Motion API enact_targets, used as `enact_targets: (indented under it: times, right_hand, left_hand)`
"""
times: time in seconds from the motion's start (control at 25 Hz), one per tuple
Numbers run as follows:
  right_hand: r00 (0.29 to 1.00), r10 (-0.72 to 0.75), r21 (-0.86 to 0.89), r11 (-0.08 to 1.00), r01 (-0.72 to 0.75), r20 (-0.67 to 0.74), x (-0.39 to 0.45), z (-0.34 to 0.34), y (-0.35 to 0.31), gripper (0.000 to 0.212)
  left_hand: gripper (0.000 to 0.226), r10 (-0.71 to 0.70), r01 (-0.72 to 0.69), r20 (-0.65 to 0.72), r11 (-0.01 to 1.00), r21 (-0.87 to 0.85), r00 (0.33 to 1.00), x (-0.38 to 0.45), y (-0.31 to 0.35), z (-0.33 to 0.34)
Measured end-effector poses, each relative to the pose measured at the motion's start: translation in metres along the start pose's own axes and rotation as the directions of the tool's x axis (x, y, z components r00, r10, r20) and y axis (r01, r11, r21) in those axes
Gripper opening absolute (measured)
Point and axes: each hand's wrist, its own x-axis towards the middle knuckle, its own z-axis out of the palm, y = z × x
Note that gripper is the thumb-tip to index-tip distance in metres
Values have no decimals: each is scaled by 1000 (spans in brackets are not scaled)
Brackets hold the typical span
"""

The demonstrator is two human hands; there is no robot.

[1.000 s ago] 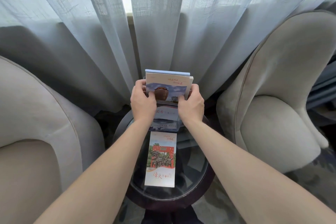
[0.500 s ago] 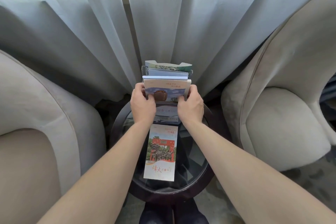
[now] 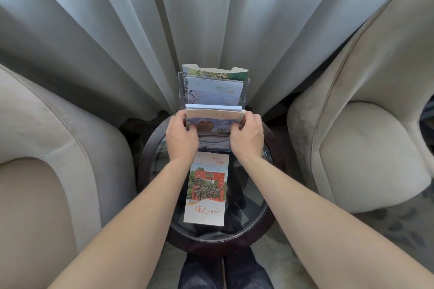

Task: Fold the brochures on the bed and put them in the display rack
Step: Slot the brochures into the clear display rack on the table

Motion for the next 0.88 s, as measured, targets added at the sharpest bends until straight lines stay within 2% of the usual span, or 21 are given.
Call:
enact_targets:
  times: [0.2,0.32,0.64,0.88]
  right_hand:
    - [999,-32,9,999,32,12,-3,6,-2,8]
    - [1000,-21,-2,1000,21,-7,-7,10,-3,16]
    - [1000,18,14,1000,-18,2,-13,14,4,30]
    - [1000,15,26,1000,-15,-1,-14,12,2,34]
  left_hand:
    - [26,-36,36,-21,999,-4,999,3,-6,2]
    - [36,-41,40,-31,999,-33,999,-3,-3,5]
    - [60,-185,180,-67,981,-73,980,-21,8,21]
    - [59,-149,146,-60,988,-48,987,-18,4,19]
